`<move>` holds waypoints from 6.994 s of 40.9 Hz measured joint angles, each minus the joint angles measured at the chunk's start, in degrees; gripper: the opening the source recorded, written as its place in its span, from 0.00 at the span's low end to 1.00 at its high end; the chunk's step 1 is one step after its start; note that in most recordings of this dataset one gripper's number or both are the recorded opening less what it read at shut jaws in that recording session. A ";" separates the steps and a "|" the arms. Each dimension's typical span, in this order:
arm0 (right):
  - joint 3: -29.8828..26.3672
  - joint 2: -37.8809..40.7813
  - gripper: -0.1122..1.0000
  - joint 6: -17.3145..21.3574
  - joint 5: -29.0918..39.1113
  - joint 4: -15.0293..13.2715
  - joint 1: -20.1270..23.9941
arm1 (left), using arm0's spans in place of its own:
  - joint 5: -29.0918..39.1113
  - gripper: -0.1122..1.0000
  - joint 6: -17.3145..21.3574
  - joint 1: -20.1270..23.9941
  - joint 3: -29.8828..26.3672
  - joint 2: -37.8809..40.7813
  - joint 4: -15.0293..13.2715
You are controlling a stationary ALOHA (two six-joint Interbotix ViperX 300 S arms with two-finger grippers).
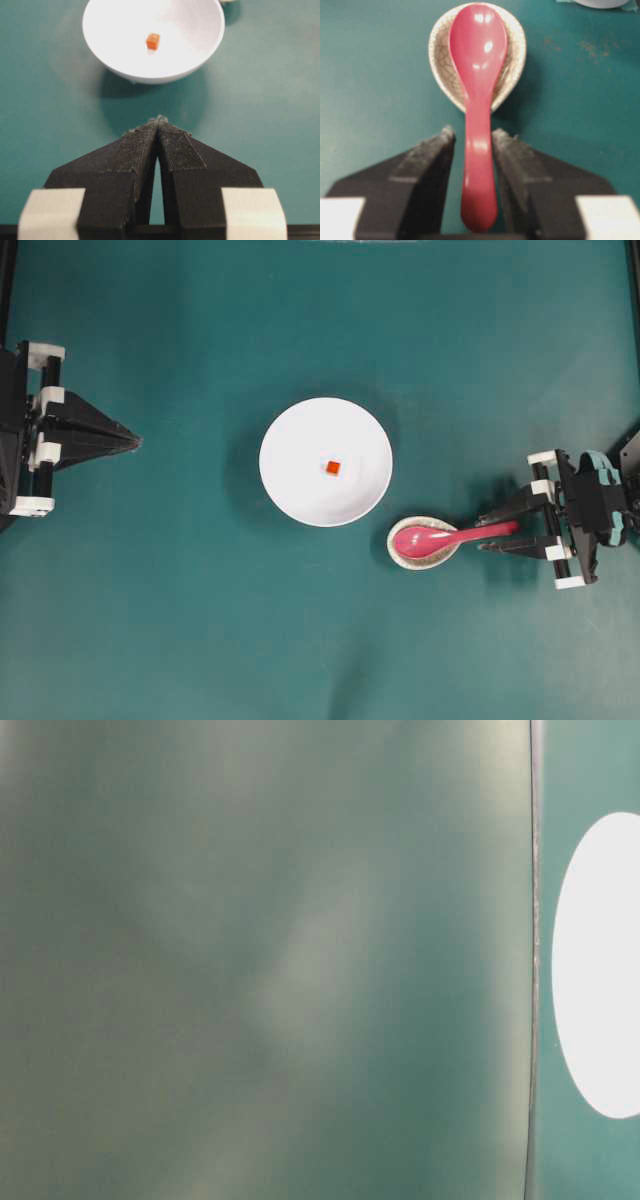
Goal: Grip the spoon and scoop the red block from the bowl with right arm.
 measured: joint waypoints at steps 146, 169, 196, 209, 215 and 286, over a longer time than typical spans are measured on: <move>-1.85 -18.81 0.45 0.18 25.93 -0.79 -4.39 | 1.23 0.10 0.00 0.00 0.00 0.00 0.00; -0.70 -18.81 0.49 0.18 22.94 -0.88 -4.31 | 2.02 0.10 0.00 0.00 -0.09 0.00 0.00; 2.90 -18.81 0.49 0.18 15.64 -4.04 -3.60 | 2.46 0.10 0.00 0.09 -0.09 0.09 0.09; 2.37 -13.36 0.49 0.09 10.81 -4.04 -3.69 | 2.46 0.10 0.00 0.09 0.00 0.00 0.00; 1.49 -9.76 0.49 0.18 8.70 -4.13 -3.60 | 2.46 0.10 0.00 0.09 0.00 0.00 0.00; 1.23 -3.43 0.43 0.26 3.43 -4.04 -3.52 | 2.55 0.10 0.09 0.09 0.00 0.00 0.00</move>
